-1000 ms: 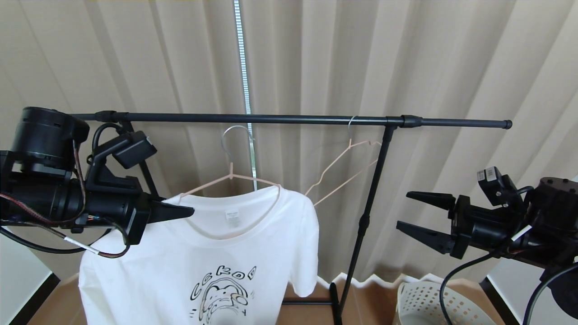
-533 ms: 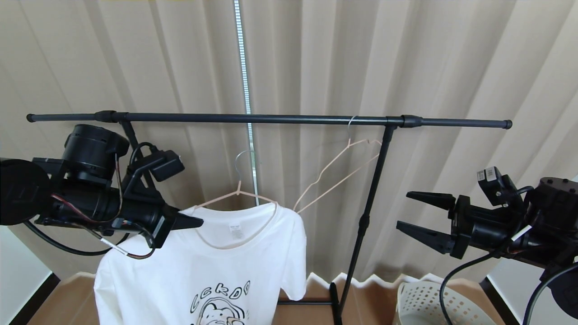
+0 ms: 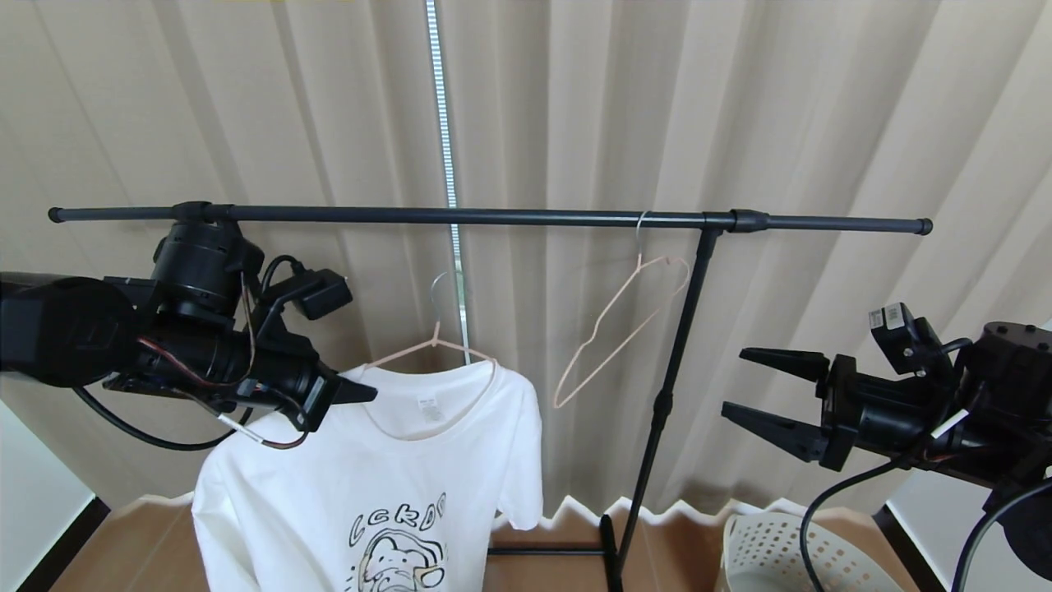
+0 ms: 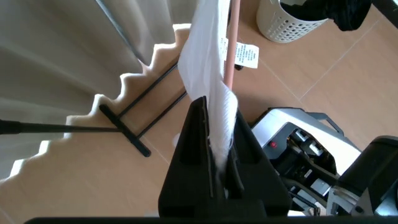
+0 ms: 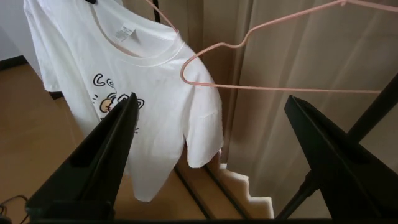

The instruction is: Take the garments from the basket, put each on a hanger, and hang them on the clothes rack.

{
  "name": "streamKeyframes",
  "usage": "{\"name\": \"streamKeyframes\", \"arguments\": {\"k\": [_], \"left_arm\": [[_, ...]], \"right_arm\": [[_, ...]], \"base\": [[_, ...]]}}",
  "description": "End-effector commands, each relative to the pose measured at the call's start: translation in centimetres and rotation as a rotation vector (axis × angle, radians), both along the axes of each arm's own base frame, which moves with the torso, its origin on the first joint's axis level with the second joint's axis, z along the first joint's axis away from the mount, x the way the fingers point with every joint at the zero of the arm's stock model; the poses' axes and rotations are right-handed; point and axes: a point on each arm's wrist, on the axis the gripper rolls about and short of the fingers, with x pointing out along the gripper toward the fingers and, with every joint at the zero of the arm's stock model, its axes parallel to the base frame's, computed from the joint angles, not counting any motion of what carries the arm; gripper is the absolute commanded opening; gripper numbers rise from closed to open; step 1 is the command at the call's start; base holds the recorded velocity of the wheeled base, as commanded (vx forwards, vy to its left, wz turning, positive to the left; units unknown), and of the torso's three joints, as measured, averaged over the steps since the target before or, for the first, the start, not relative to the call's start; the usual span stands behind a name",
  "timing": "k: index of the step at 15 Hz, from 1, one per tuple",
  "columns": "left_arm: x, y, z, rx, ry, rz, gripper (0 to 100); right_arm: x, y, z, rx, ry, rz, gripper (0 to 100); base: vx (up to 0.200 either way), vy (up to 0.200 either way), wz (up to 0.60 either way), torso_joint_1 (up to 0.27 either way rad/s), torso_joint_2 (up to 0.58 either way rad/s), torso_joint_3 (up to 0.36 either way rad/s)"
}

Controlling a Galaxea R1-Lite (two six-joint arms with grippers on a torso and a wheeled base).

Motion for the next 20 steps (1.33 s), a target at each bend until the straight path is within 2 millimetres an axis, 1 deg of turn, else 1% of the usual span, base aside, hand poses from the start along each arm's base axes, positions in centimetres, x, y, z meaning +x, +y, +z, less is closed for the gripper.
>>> {"name": "streamKeyframes", "arguments": {"k": [1,4,5,8,11,15,20], "left_arm": [[1.2,-1.0,0.7,-0.017,-0.01,0.031,0],[3.0,-2.1,2.3,-0.076,-0.029,0.097,0],[3.5,-2.3,2.4,-0.091,-0.031,0.109,0],[6.5,-3.5,2.3,-0.117,-0.07,0.191,0],[8.4,-4.6,2.1,-0.153,-0.076,0.22,0],[10.0,-5.5,1.6,-0.168,-0.073,0.221,0],[10.6,-5.6,0.8,-0.159,-0.061,0.227,0]], "right_arm": [[0.0,0.0,0.0,0.0,-0.001,0.001,100],[0.0,0.0,0.0,0.0,-0.002,0.001,100],[0.0,0.0,0.0,0.0,-0.001,0.001,100],[0.0,0.0,0.0,0.0,-0.002,0.001,100],[0.0,0.0,0.0,-0.001,0.0,0.001,100],[0.0,0.0,0.0,0.0,-0.002,0.001,100],[0.0,0.0,0.0,0.0,-0.003,0.001,100]], "base": [[0.0,0.0,0.0,0.0,0.0,0.0],[0.0,0.0,0.0,0.0,0.0,0.0],[0.0,0.0,0.0,0.0,0.0,0.0],[0.0,0.0,0.0,0.0,0.0,0.0],[0.0,0.0,0.0,0.0,0.0,0.0],[0.0,0.0,0.0,0.0,0.0,0.0],[0.0,0.0,0.0,0.0,0.0,0.0]]}}
